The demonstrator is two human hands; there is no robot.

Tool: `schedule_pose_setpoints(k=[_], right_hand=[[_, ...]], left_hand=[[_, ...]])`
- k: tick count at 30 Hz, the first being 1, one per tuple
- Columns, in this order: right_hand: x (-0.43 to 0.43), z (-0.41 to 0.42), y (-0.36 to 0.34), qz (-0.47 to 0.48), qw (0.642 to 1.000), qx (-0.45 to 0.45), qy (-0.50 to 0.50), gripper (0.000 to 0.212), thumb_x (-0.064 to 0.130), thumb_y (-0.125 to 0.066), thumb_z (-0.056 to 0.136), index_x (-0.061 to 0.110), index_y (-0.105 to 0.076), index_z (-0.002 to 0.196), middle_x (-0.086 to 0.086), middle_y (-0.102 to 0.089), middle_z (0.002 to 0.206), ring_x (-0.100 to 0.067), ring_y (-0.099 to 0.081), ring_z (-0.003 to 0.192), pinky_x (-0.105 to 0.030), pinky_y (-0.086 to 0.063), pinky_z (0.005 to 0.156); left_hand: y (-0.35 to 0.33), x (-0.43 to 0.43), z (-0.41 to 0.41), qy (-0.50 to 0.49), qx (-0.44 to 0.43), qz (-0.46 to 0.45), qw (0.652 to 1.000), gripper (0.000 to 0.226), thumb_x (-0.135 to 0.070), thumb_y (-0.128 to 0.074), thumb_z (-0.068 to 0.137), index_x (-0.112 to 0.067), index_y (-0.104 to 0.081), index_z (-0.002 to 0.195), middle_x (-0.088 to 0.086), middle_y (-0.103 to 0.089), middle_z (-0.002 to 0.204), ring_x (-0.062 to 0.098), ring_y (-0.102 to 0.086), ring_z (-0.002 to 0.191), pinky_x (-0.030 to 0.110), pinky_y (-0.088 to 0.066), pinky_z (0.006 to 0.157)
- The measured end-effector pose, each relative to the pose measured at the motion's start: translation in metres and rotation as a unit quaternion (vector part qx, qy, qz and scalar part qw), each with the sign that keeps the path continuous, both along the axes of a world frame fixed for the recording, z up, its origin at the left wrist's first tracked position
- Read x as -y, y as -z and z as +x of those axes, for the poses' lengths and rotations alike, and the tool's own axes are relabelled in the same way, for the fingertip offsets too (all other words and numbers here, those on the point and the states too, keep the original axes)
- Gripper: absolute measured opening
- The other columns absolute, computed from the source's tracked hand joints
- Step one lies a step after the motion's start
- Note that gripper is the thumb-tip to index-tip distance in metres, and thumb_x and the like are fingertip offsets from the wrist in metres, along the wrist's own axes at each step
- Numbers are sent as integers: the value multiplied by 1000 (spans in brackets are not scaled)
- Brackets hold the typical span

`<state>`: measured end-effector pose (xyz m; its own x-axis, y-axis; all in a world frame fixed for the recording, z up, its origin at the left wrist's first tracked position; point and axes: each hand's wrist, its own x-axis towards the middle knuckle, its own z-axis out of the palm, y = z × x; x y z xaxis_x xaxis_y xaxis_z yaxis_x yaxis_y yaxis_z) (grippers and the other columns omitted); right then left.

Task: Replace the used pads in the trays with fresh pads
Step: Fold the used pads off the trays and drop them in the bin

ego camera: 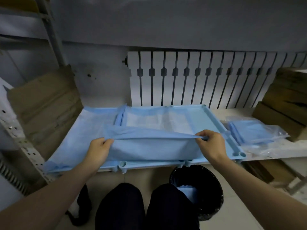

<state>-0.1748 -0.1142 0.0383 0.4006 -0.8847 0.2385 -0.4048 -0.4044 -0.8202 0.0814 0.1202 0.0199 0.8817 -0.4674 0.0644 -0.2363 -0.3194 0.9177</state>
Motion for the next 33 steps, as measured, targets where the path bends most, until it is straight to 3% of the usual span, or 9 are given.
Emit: schedule_pose_setpoints(k=[4, 10, 17, 20, 24, 30, 33], right_hand=[[-2, -5, 2, -22, 999, -35, 32, 14, 13, -60, 82, 18, -62, 69, 2, -60, 62, -18, -54, 61, -27, -37, 52], [14, 8, -15, -25, 997, 3, 78, 10, 13, -58, 82, 20, -66, 81, -2, -65, 77, -23, -60, 72, -33, -49, 61], [53, 44, 0, 32, 995, 25, 92, 28, 2, -54, 83, 29, -59, 84, 8, -59, 83, -33, -66, 73, -49, -58, 68], [73, 63, 2, 42, 994, 40, 95, 28, -2, -51, 85, 24, -61, 91, 14, -56, 84, -33, -67, 76, -50, -58, 72], [114, 109, 1, 55, 989, 88, 108, 32, -4, -46, 83, 24, -61, 87, 15, -56, 84, -34, -67, 79, -50, -57, 77], [173, 179, 2, 111, 970, 160, 146, 29, -10, -44, 86, 9, -64, 95, 6, -58, 79, -17, -61, 65, -42, -59, 79], [191, 198, 23, 124, 975, 122, 139, 28, -8, -45, 87, 14, -63, 89, -3, -65, 85, -24, -65, 67, -42, -59, 75]], left_hand=[[8, 0, 1, 9, -3, 8, 1000, 25, -15, -59, 93, -6, -51, 71, 12, -45, 71, 19, -46, 69, 31, -35, 59], [-1, 16, 13, 6, 8, -15, 1000, 33, -22, -55, 96, -8, -45, 68, 12, -43, 68, 21, -42, 63, 30, -32, 58], [10, 45, 42, -15, 1, -18, 1000, 42, -22, -56, 96, -14, -35, 61, 9, -31, 59, 19, -34, 57, 29, -29, 57], [11, 60, 60, -19, -2, -12, 1000, 36, -25, -57, 95, -9, -45, 65, 9, -40, 62, 20, -38, 57, 30, -33, 58], [5, 103, 92, -50, 20, -18, 998, 44, -18, -59, 93, -16, -32, 59, 5, -27, 58, 16, -28, 54, 29, -23, 51], [17, 165, 149, -100, 2, -3, 995, 33, -15, -59, 90, -15, -38, 65, 8, -32, 67, 18, -35, 68, 29, -24, 53], [32, 183, 163, -91, -7, 68, 994, 24, -12, -64, 86, -9, -51, 66, 9, -47, 68, 21, -48, 71, 30, -36, 63]])
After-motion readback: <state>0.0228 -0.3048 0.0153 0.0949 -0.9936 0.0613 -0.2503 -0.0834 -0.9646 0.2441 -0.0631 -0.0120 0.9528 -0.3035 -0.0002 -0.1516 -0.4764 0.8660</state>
